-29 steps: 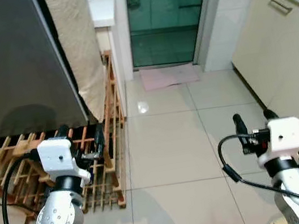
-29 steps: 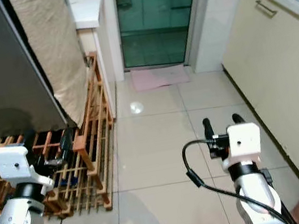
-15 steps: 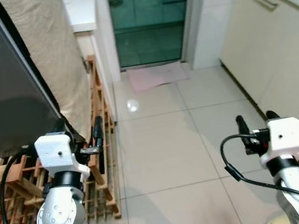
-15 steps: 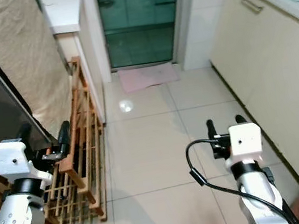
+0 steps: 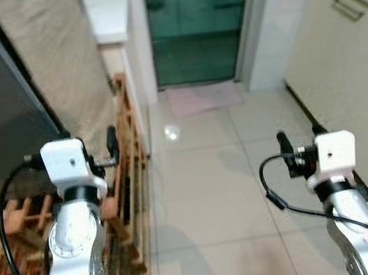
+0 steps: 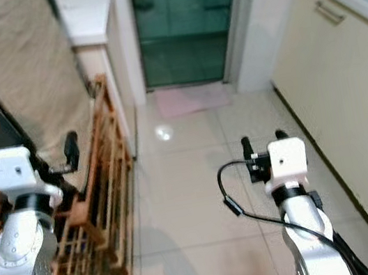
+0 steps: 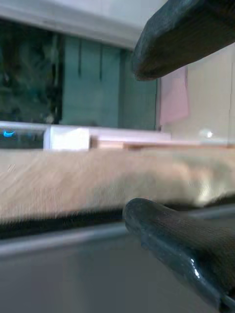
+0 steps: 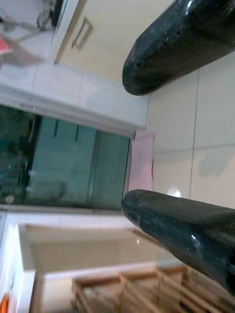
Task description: Restocking fridge
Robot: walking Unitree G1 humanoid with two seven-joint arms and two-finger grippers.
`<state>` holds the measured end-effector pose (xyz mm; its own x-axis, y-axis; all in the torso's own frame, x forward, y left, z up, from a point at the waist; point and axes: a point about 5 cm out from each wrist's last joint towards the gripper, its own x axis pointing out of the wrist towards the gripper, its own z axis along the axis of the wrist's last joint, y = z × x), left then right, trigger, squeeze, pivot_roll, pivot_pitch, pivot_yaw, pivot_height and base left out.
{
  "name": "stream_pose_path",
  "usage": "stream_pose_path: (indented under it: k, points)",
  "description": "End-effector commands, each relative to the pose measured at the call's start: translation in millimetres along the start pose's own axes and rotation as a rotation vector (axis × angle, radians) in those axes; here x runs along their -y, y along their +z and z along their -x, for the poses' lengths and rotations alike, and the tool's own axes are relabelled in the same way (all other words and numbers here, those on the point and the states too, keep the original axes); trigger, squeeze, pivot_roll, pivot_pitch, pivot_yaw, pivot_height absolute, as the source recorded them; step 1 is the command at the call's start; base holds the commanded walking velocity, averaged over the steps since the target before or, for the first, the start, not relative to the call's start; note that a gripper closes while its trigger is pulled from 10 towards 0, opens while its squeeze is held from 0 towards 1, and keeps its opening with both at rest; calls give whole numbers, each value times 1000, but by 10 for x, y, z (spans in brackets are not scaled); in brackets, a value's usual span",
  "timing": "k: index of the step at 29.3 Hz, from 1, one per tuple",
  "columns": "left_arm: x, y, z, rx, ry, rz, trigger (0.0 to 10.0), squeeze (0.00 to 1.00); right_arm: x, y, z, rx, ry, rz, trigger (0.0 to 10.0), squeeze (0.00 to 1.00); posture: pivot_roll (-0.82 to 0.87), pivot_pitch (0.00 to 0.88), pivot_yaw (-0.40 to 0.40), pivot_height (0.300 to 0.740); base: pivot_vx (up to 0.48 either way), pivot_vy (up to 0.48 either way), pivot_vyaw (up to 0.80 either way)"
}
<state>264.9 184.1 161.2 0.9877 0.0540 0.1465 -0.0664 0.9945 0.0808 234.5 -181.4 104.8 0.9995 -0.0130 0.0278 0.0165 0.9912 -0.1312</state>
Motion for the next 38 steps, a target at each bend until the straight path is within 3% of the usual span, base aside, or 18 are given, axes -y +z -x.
stream_pose_path:
  k: [1, 7, 11, 18, 20, 23, 26, 38]
  points:
    - [56, 5, -78, -11, -18, -8, 10000, 0, 34, -8, -7, -13, -14, 5, 10000, 0, -18, 0, -29, 740, 0, 0, 0]
    - [229, 21, -455, -43, -45, -16, 10000, 0, 10, 18, -74, 1, -24, -2, 10000, 0, -45, 0, -4, 740, 0, 0, 0]
    - [183, 46, -550, -57, 11, -25, 10000, 0, 20, 25, -51, 2, -37, -1, 10000, 0, -67, 0, 11, 740, 0, 0, 0]
    - [188, 58, -529, -41, 10, 8, 10000, 0, 20, -39, 31, -25, -47, 1, 10000, 0, -76, 0, 15, 740, 0, 0, 0]
    - [198, 17, -373, -49, -31, 1, 10000, 0, 28, -61, 51, -34, -47, 3, 10000, 0, -73, 0, 15, 740, 0, 0, 0]
    - [186, -40, -291, -72, -44, -1, 10000, 0, 33, -70, 55, -38, -48, 3, 10000, 0, -65, 0, 14, 740, 0, 0, 0]
    - [20, -198, -139, -125, 6, -19, 10000, 0, 38, -81, 32, -43, -44, 0, 10000, 0, -50, 0, 6, 740, 0, 0, 0]
    - [18, -12, -424, -45, 45, 13, 10000, 0, -16, -88, -77, -35, -15, 2, 10000, 0, -36, 0, -1, 740, 0, 0, 0]
